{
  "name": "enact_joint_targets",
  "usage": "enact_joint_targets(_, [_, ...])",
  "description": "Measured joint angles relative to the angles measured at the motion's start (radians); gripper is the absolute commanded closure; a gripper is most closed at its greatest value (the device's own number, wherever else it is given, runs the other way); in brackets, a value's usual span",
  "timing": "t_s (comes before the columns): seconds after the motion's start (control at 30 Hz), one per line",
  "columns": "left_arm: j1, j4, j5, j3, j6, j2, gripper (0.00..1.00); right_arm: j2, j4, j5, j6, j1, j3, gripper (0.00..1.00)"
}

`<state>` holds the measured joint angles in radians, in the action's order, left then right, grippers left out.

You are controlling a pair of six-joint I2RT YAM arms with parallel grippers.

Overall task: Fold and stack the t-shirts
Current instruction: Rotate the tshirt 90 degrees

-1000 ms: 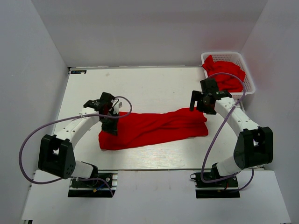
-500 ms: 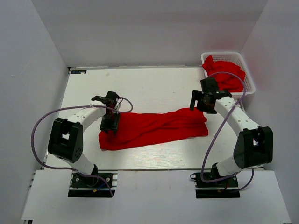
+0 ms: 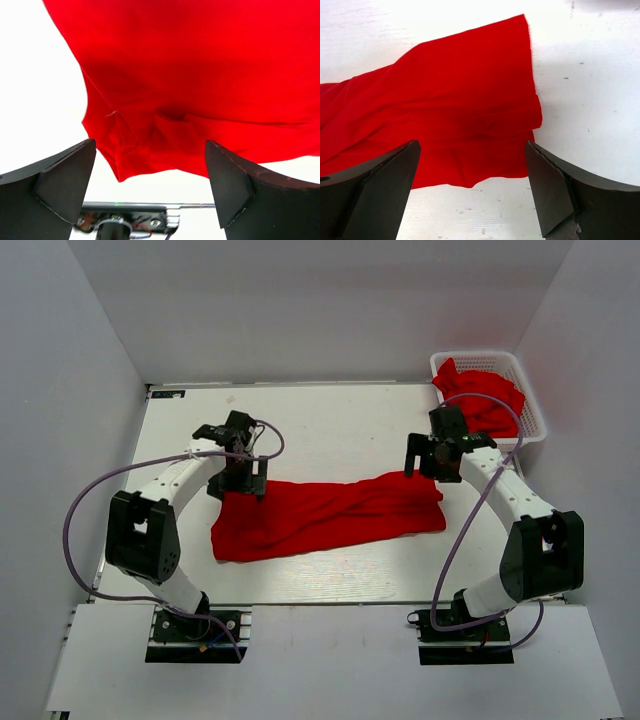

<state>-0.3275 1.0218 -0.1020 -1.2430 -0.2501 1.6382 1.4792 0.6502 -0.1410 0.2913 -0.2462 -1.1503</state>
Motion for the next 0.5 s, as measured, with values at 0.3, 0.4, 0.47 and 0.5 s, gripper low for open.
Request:
enact_joint_targets(0.3, [-0.009,-0.145,0.204,0.045,-0.043,-0.084,0.00,0.118,-0.070,0.166,-0.031,-0.003,-0.034,0.10])
enact_joint_targets(0.4, [-0.017,-0.240,0.290,0.141,-0.070,-0.039,0.00,0.193,-0.095,0.216,-0.033,-0.010,-0.045,0.10])
enact_joint_targets(0.47, [-0.021,-0.274,0.311,0.174,-0.089,0.027,0.00,0.247,-0.104,0.230,-0.034,-0.016,-0.063,0.10])
enact_joint_targets(0.5, [-0.021,-0.290,0.317,0.182,-0.099,0.063,0.00,0.273,-0.108,0.231,-0.033,-0.018,-0.071,0.10])
